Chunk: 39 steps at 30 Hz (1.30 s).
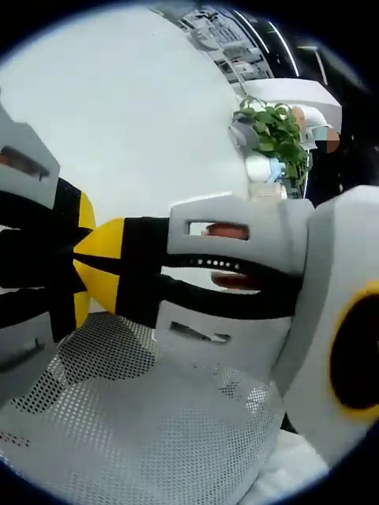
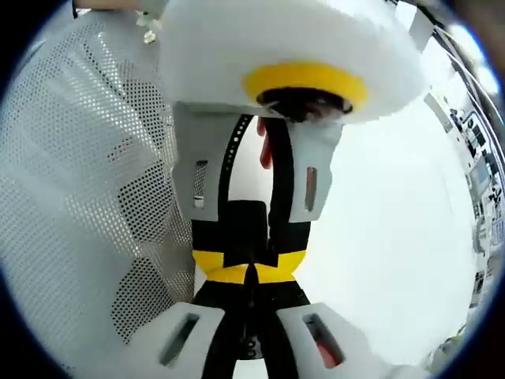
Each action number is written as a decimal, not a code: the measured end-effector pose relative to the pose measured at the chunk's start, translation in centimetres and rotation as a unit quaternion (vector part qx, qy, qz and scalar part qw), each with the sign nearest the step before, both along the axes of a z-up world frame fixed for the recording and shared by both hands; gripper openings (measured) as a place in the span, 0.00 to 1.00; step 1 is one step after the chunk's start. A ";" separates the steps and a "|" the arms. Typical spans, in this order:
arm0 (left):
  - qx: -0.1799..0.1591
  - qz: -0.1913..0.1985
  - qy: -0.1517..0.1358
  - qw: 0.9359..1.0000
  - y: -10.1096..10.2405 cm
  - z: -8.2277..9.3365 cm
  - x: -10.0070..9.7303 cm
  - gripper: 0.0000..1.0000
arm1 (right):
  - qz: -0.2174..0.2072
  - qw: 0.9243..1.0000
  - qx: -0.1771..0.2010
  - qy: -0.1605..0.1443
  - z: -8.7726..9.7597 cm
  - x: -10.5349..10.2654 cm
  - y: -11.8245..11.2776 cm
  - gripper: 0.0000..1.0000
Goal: Press the specified remote control buttons in sequence, fully releasing each button before pressing the next.
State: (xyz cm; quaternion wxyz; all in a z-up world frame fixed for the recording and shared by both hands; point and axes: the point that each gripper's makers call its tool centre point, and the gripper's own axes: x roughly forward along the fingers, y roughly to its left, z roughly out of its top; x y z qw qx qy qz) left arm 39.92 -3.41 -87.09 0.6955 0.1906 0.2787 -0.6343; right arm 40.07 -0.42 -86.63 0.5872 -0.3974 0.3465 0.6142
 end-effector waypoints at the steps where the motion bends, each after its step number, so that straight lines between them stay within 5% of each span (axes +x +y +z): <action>1: 0.000 0.000 0.000 1.000 0.0 0.0 0.0 0.25 | -0.005 1.000 0.003 0.001 0.0 0.0 -0.1 0.00; 23: 0.003 0.006 0.000 1.000 0.0 0.0 -0.1 0.25 | -0.076 0.996 0.043 0.005 -0.2 0.7 -4.1 0.02; 31: 0.017 -0.005 -0.007 1.000 0.0 -0.1 -0.4 0.25 | -0.045 0.997 0.056 -0.003 -0.3 0.5 -4.0 0.02; 34: 0.047 -0.014 -0.034 0.998 0.0 -0.3 -0.4 0.25 | -0.036 0.997 0.061 -0.003 -0.3 0.7 -4.1 0.05; 39: 0.048 0.018 -0.025 0.998 -0.3 -0.4 -0.4 0.25 | -0.024 0.998 0.063 0.008 -0.2 0.5 -4.5 0.08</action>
